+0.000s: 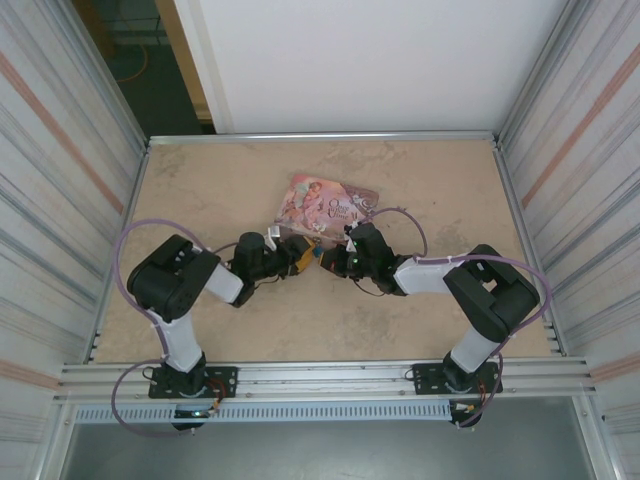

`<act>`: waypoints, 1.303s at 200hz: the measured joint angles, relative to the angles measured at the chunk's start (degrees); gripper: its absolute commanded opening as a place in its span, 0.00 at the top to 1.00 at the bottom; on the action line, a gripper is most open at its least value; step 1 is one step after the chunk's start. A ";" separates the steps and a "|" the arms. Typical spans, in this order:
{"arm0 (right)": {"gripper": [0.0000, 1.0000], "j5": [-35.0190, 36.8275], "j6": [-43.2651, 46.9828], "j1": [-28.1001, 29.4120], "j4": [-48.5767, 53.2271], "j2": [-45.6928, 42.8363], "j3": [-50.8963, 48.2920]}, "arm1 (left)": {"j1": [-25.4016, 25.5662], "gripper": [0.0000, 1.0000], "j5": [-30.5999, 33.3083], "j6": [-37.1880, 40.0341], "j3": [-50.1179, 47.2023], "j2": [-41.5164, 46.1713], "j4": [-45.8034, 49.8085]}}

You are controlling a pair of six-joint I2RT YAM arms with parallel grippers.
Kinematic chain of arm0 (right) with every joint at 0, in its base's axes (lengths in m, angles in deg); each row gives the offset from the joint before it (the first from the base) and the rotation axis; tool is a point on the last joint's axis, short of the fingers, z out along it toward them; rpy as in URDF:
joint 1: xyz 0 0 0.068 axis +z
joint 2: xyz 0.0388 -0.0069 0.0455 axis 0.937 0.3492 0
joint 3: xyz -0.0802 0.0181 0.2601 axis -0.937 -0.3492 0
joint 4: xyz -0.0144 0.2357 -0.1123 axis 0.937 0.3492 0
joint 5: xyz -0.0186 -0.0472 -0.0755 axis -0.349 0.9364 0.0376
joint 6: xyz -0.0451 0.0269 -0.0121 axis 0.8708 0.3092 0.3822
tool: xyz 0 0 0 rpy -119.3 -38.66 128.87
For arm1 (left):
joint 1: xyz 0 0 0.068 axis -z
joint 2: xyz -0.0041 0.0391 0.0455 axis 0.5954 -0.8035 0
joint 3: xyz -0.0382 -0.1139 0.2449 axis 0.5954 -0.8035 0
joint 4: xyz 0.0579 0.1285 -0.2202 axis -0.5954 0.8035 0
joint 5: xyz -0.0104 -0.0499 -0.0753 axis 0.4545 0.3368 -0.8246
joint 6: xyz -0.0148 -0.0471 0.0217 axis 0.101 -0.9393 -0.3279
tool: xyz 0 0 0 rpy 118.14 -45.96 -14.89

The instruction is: Unlock a padlock with a key

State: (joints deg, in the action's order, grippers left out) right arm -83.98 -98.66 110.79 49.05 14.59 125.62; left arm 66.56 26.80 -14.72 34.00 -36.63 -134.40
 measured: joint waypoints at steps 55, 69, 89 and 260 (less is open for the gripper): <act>1.00 0.00 -0.20 0.02 0.48 0.00 0.31 | 0.50 0.62 0.00 -1.46 0.68 -2.19 -3.15; 1.00 -0.02 -0.70 0.02 0.46 0.00 0.31 | 0.52 0.64 0.00 -1.68 0.83 -3.04 -3.58; 1.00 -0.02 -1.18 0.02 0.24 0.00 0.31 | 0.83 0.66 0.11 -2.32 1.09 -4.24 -4.55; 0.77 1.09 -1.07 -0.09 4.81 -5.44 0.20 | 1.55 0.98 0.92 -1.95 2.03 -1.40 -1.53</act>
State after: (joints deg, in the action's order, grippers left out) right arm -82.89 -99.73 110.71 53.86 9.15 125.82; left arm 68.11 27.72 -16.66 36.04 -38.03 -135.93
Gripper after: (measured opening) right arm 0.207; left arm 0.141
